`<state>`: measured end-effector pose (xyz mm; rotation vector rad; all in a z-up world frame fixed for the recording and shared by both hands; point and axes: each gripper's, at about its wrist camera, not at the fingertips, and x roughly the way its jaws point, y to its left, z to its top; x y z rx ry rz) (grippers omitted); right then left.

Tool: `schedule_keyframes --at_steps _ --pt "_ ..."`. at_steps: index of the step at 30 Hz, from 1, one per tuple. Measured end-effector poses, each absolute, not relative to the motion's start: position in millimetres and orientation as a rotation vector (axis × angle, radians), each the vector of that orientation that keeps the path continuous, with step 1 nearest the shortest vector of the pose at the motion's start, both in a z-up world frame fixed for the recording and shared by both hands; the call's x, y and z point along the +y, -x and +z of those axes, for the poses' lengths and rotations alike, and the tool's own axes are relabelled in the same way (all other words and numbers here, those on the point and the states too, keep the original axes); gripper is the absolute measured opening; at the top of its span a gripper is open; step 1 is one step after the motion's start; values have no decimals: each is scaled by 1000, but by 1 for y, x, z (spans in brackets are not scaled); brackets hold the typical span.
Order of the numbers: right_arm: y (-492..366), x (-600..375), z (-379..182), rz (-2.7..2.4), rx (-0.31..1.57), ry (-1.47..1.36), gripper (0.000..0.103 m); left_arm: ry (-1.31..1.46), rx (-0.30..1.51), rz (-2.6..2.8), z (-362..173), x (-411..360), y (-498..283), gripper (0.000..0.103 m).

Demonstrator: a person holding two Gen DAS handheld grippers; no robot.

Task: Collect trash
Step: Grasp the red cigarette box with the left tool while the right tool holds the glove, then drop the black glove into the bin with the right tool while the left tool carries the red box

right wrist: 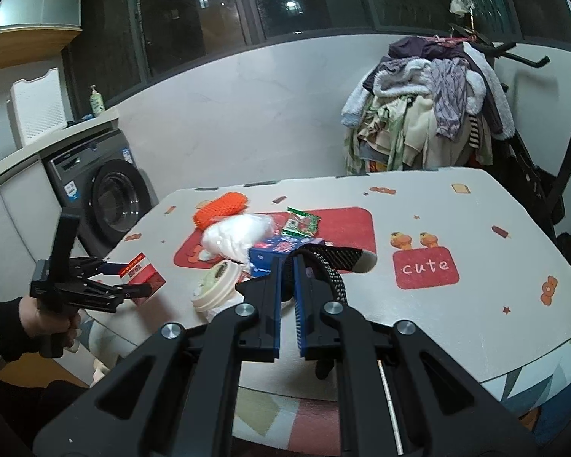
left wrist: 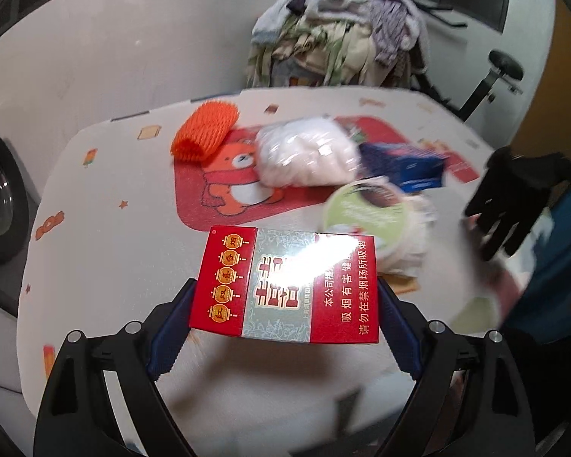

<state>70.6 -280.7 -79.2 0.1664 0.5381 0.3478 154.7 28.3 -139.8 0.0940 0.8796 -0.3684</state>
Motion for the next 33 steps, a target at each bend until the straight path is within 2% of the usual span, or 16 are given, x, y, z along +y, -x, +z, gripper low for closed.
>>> schedule_keyframes --at_steps 10,18,33 --pt "-22 -269 -42 460 484 -134 10 -36 790 -398 -97 25 -81 87" --pt "20 -249 -29 578 520 -100 10 -56 753 -420 -83 21 -37 87" --pt "50 -202 -89 707 781 -67 10 -35 763 -420 -91 34 -4 87"
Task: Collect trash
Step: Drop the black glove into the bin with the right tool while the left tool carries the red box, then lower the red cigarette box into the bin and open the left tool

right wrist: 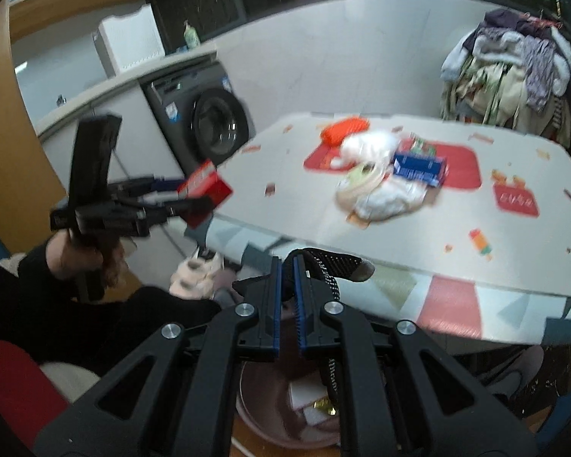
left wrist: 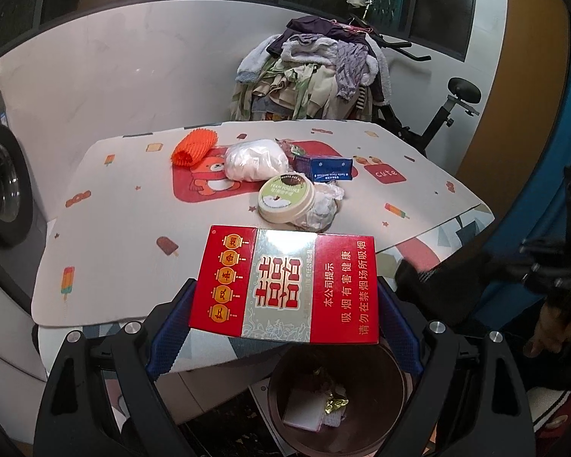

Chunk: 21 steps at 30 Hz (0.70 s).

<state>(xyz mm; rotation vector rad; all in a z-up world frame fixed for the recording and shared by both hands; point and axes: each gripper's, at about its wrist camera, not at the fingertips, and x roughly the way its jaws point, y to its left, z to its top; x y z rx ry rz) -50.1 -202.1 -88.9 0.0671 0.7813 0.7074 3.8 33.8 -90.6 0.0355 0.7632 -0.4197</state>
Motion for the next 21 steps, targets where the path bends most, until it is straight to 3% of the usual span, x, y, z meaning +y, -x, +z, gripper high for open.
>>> schedule_keyframes --at_steps 13,16,19,21 --pt "19 -189 -159 674 977 -83 11 -28 781 -436 -106 28 -4 87" --pt "12 -186 -175 662 1011 -71 15 -23 784 -439 -110 28 -4 87" --pt "7 -182 -188 638 1039 -48 28 -18 789 -440 -113 27 -3 87" --pt "6 -182 -192 623 1038 -39 47 -18 789 -440 -115 26 -2 87"
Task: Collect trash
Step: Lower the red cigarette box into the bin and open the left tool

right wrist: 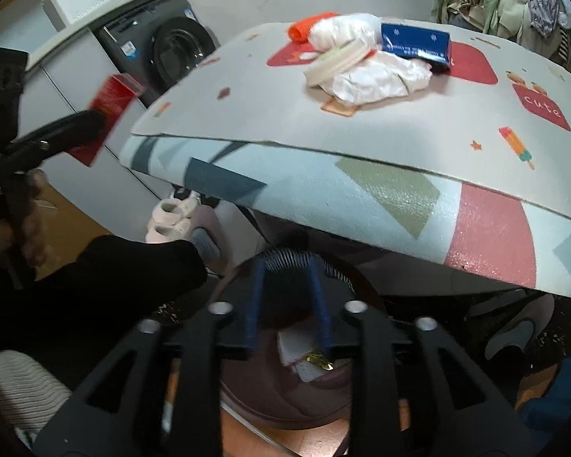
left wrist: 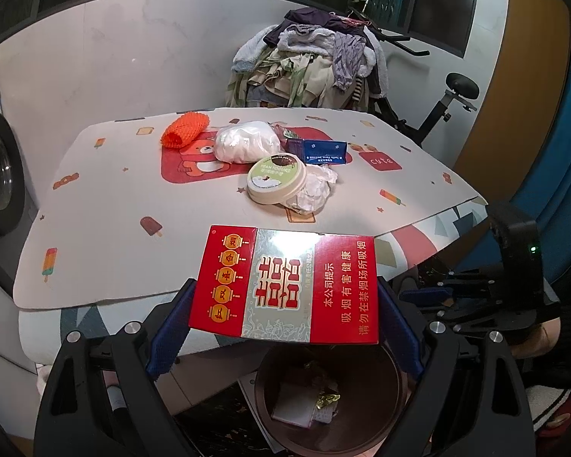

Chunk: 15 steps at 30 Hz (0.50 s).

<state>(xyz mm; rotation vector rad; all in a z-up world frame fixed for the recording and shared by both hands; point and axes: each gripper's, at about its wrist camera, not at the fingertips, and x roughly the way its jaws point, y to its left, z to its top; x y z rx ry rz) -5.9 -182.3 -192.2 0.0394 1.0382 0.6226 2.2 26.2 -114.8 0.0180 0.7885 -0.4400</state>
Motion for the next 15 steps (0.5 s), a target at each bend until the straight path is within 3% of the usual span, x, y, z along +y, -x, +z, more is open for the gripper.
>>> schedule_keyframes --at_steps 2,4,8,15 --pt "6 -184 -192 608 1023 -31 60 -23 786 -440 -116 25 -2 87" --pt "7 -186 -189 594 995 -16 65 -29 782 -439 -119 24 -1 87" --pt "9 -195 -184 543 917 12 92 -34 775 -438 -127 22 3 87" --pt "12 -217 -185 464 793 1 97 -84 759 -445 -155 11 13 87"
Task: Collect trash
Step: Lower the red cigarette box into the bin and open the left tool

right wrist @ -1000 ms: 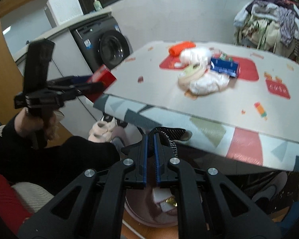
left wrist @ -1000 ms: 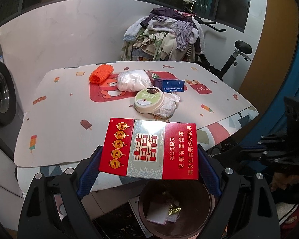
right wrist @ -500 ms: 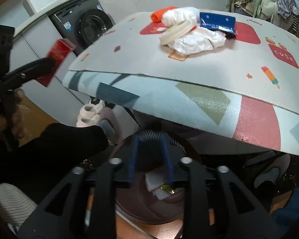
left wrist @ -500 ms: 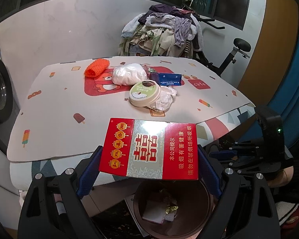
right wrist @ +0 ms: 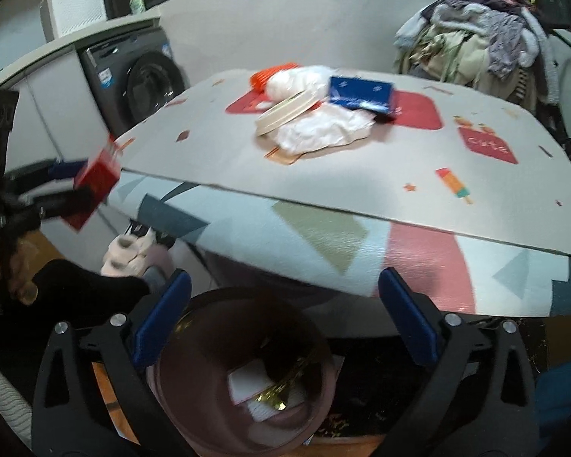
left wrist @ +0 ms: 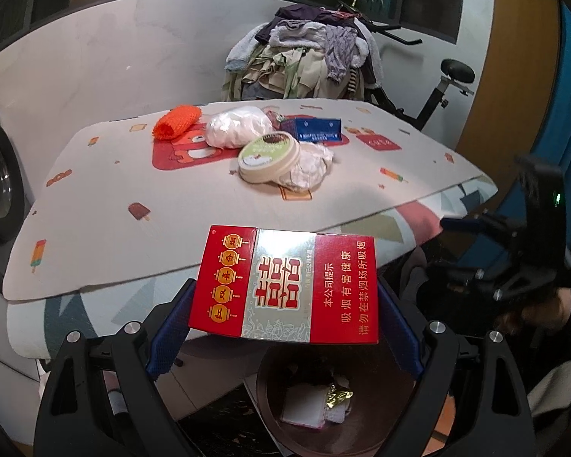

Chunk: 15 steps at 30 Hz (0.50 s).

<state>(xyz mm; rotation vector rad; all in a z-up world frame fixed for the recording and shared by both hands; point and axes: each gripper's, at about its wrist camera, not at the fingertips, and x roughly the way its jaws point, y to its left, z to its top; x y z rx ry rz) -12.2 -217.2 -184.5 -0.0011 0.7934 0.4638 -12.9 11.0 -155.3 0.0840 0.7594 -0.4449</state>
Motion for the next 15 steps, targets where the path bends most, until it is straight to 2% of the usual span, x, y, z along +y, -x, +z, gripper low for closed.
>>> schedule_keyframes --at_steps 6,15 --pt "17 -227 -196 403 751 30 97 -92 762 -451 -173 8 15 87" --pt "11 -234 -215 368 801 3 97 -126 828 -508 -199 -7 14 87"
